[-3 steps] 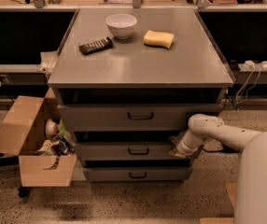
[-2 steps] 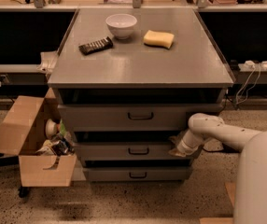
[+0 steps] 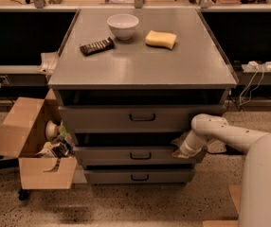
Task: Open middle drawer
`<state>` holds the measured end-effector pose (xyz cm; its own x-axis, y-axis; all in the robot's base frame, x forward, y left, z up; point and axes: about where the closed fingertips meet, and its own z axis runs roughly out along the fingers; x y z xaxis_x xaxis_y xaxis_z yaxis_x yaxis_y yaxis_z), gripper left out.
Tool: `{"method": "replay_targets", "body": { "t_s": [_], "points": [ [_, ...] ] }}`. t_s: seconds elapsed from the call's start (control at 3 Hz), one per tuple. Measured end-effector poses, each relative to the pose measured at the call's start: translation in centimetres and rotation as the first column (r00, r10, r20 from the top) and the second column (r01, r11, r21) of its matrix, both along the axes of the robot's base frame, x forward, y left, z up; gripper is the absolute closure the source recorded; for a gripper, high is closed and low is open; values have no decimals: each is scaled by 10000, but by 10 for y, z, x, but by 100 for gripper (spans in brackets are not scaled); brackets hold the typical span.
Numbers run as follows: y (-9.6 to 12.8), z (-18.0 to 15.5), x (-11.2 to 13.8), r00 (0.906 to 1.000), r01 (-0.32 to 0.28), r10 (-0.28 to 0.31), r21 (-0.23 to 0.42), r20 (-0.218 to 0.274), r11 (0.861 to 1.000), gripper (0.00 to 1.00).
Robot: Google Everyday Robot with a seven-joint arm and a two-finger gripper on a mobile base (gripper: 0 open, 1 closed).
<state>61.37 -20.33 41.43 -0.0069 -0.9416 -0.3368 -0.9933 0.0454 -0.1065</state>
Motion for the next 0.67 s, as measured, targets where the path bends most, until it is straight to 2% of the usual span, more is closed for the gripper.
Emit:
{"method": "replay_targets", "body": {
  "t_s": [0.33,0.67],
  "points": [
    [6,9,-9,9997,-180,180,11,144,9998,100],
    [19,26,-30,9978,-542,539,68,373,9985,100]
  ]
}}
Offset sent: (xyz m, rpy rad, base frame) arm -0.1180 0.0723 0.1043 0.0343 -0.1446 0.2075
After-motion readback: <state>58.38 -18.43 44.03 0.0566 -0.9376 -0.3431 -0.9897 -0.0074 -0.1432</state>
